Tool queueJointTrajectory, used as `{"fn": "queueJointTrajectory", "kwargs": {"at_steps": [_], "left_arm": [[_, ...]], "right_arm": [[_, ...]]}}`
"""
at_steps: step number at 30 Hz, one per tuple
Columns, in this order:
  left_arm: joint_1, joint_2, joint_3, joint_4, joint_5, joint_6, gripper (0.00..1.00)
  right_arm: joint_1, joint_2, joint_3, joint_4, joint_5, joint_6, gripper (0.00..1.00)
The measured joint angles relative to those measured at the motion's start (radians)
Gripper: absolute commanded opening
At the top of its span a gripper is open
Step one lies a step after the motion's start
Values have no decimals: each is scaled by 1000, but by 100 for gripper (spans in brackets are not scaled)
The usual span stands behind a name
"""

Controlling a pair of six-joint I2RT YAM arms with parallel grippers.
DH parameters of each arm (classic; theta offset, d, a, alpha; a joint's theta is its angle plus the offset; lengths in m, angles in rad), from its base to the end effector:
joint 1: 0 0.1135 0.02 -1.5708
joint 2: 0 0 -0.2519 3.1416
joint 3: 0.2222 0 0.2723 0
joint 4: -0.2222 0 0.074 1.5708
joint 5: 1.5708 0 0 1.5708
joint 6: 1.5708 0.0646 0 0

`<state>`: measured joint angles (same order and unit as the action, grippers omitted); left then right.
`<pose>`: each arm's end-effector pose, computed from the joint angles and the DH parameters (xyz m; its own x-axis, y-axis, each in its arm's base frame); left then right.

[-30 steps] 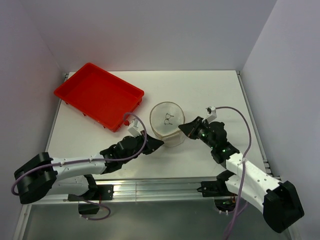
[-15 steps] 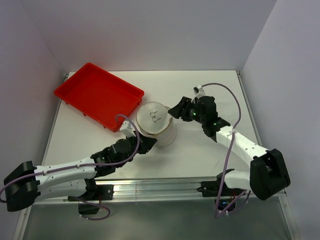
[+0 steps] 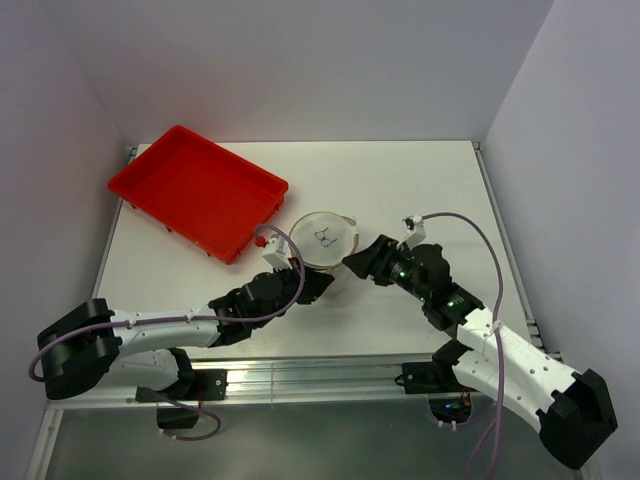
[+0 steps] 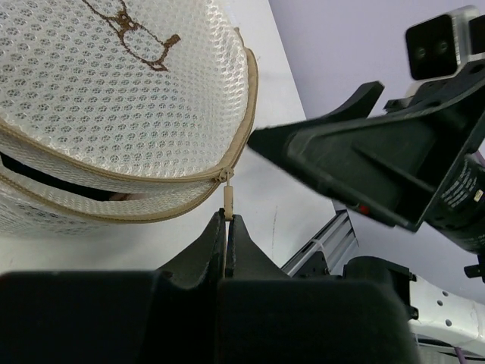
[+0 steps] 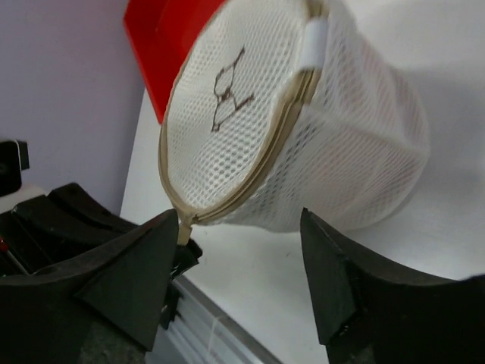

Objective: Place the bra in the laundry bag and zip it closed

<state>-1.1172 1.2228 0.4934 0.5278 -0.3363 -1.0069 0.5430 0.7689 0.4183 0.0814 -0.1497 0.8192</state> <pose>0.1525 -0.2642 0.1910 -0.6443 -0.4990 -0.5795 0.3037 0.5285 -0.7927 0.2022 0.1333 0.2171 -0.6187 0.4704 -0.6292 -0.2665 0.6277 0.7314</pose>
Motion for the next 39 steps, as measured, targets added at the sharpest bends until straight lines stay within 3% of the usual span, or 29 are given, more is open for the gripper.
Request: {"fn": "queueJointTrajectory", "kwargs": {"at_steps": [8,14,17,27,39], "left_arm": [[-11,39,3,34,28,0,0],[-13,39,3,27,32,1,0],[-13,35,2,22,32,3,0],[-13,-97,-5,-107,-50,55,0],[-13,-300,-37,-304,-184,111,0]], "right_arm": [[54,80,-12,42,19,80,39],[56,121,-5,53,45,90,7],[58,121,3,52,56,86,0],[-15,143,73,-2,15,-3,0],[-136,368,229,11,-32,-137,0]]}}
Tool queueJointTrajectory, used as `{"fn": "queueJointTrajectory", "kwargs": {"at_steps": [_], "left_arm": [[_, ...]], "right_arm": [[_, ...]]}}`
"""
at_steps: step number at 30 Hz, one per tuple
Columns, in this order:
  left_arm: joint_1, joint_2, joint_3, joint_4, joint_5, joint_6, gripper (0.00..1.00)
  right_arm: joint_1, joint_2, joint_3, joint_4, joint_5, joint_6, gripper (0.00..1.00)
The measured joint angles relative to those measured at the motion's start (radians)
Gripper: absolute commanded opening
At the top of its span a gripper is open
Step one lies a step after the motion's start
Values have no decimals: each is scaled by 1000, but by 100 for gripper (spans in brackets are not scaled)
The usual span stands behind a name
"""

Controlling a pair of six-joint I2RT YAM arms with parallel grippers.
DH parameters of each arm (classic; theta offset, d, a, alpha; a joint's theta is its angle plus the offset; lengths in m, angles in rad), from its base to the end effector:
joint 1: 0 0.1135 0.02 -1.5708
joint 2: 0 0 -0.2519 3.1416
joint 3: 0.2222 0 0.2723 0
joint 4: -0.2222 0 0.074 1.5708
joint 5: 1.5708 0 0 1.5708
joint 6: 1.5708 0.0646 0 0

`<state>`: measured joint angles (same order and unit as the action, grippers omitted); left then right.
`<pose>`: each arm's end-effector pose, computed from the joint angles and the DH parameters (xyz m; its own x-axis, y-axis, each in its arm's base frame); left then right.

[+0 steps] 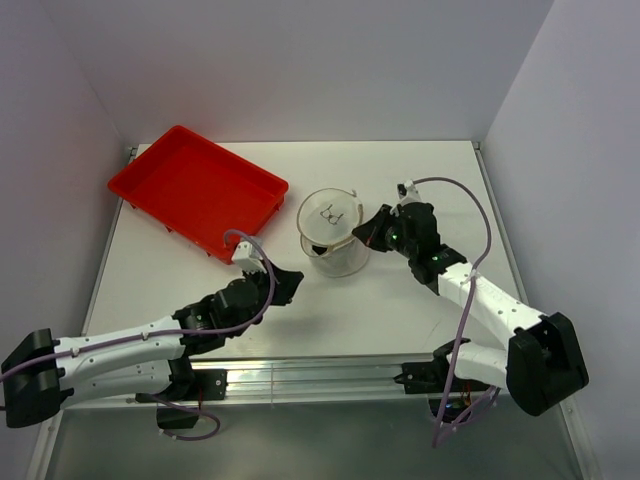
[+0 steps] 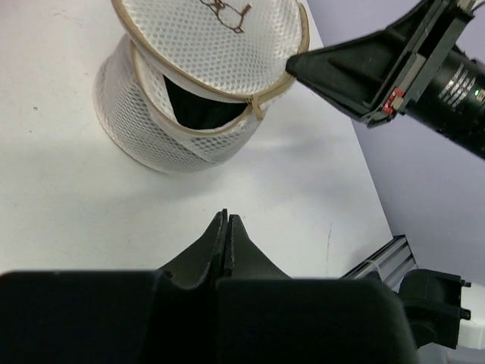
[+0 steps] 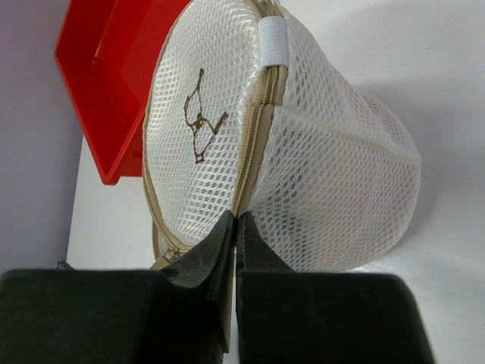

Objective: Place the bra in the laundry bag and zip it closed

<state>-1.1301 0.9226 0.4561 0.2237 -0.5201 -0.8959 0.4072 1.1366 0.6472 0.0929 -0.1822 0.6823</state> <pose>0.1392 -0.2200 0.2172 -0.5162 -0.4938 -0.6998 0.2818 0.6737 -0.6832 0.2741 0.1310 0.2170 -0.6176 0.4090 -0.6718 -0.1978 0.7459 0.6360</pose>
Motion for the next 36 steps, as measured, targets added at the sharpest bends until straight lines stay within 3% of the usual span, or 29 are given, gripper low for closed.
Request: {"fn": "queueJointTrajectory", "kwargs": {"at_steps": [1,6,14,25,36], "left_arm": [[1,3,-1,-1,6,3,0],[3,109,47,-2,85,26,39],[70,309,270,-14,217,38,59],[112,393,348,-103,262,33,57],[143,434,360,-93,299,26,41]], "right_arm": [[0,13,7,7,-12,-5,0],[0,3,6,19,-42,-18,0],[0,-38,-19,19,-50,-23,0],[0,-38,-19,25,-60,-23,0],[0,-38,-34,34,-73,-23,0]]}}
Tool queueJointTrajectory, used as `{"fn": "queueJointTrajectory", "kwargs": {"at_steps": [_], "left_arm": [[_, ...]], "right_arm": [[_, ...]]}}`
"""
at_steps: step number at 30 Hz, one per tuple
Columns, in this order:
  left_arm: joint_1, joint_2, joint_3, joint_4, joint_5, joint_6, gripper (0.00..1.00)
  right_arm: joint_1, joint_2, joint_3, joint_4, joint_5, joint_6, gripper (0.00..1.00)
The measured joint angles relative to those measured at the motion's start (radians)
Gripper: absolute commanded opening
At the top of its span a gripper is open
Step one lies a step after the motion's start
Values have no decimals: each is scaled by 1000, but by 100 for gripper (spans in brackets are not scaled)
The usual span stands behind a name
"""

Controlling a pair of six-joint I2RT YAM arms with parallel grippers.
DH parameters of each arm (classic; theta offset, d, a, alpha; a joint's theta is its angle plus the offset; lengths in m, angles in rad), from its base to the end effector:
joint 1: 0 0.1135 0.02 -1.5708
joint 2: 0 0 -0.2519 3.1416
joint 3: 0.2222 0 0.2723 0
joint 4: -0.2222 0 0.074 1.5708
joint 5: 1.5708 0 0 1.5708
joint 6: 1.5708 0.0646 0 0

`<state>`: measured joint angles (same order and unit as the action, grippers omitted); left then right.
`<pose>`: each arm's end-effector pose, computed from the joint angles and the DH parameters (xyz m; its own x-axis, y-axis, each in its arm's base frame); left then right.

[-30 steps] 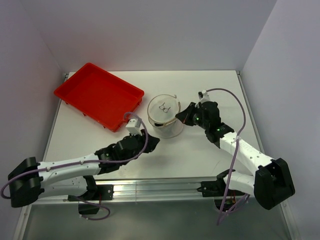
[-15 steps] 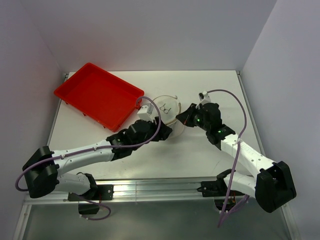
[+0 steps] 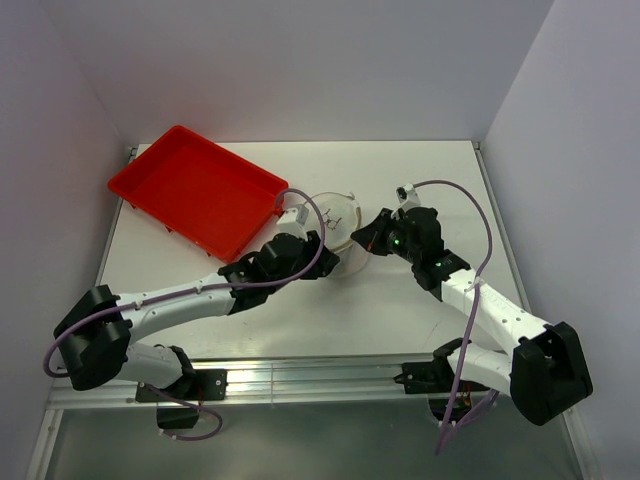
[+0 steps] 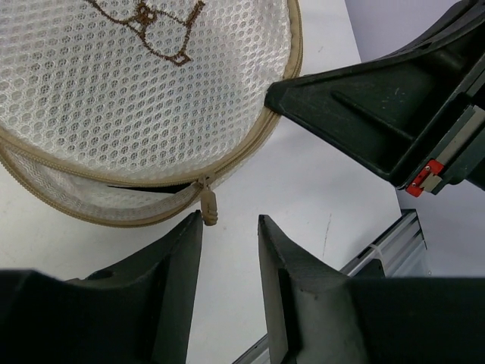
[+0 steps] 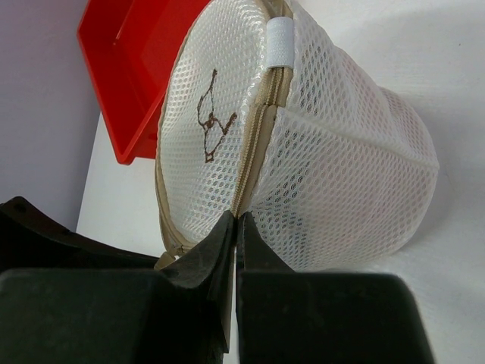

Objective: Place the bra in the laundry bag and zip it closed

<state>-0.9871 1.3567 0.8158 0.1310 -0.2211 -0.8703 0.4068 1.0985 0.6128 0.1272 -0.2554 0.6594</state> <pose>0.2051 -0.2849 0.2197 -0.6792 -0.3250 -0.6580 0.2854 0.7090 -0.6449 0.2655 0.1322 0.2190 -0.6223 0.3773 -0.6858 -0.2769 0.7134 0.6438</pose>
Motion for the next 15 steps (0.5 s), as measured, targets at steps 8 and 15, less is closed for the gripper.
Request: {"fn": "queueJointTrajectory", "kwargs": {"at_steps": [8,15], "left_arm": [[12,14,0,21,5,-6,28],[19,14,0,22,-2,-5,0]], "right_arm": [[0,-4,0,0,-1,0,0],[-1,-4,0,0,0,0,0]]}}
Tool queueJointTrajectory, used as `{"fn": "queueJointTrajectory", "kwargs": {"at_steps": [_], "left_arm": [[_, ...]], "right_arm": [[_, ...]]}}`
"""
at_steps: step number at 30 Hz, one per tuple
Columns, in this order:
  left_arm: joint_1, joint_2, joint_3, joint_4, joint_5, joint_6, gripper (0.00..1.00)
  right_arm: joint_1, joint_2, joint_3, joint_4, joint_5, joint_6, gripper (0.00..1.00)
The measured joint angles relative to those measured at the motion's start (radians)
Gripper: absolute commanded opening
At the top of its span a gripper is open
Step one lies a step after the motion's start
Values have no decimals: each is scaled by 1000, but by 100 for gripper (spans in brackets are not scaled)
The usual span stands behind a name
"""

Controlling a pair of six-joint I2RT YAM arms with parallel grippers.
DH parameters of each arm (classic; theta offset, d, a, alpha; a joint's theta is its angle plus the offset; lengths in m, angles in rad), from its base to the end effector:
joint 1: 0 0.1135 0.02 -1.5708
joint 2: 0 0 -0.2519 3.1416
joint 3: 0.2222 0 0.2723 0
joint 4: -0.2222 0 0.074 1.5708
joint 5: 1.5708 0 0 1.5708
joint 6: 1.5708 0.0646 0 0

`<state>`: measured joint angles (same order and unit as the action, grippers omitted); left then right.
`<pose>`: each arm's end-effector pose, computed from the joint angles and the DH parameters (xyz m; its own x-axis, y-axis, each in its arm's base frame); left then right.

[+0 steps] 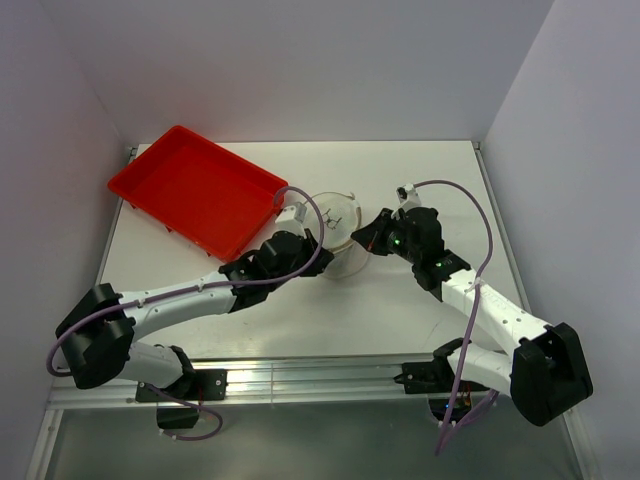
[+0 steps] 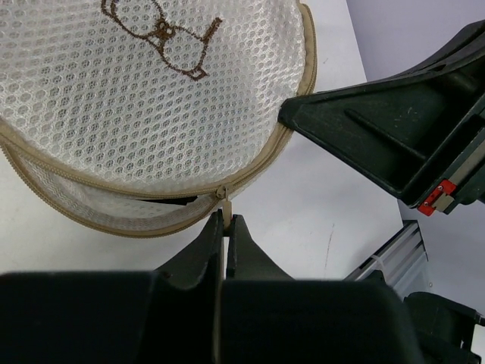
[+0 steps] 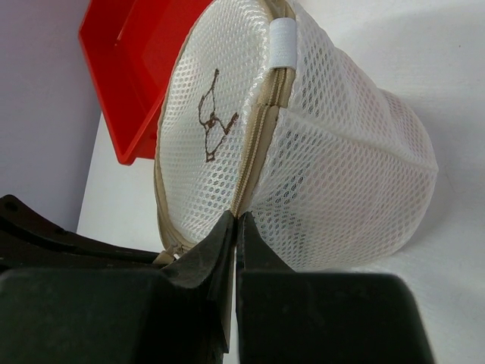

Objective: Place the bra in the laundry bag and zip it closed

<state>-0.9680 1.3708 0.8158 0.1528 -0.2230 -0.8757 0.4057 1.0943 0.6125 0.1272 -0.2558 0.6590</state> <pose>0.2121 -0.2830 0.2178 -0.6705 -0.3468 -0.6558 0.2702 0.7091 -0.6513 0.2652 0.1317 0.2200 -0.6195 0.3786 -0.6876 -0.2789 0.7127 0.6437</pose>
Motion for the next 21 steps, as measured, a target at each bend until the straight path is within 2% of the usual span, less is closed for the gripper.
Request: {"fn": "queueJointTrajectory", "kwargs": {"at_steps": [8,21], "left_arm": [[0,-39,-40,1,-22,23,0],[0,-299,-165,-115,-146,80,0]], "right_arm": [[-6,1,0,0,-26,1,0],[-35,112,91,5,-141,-23,0]]}}
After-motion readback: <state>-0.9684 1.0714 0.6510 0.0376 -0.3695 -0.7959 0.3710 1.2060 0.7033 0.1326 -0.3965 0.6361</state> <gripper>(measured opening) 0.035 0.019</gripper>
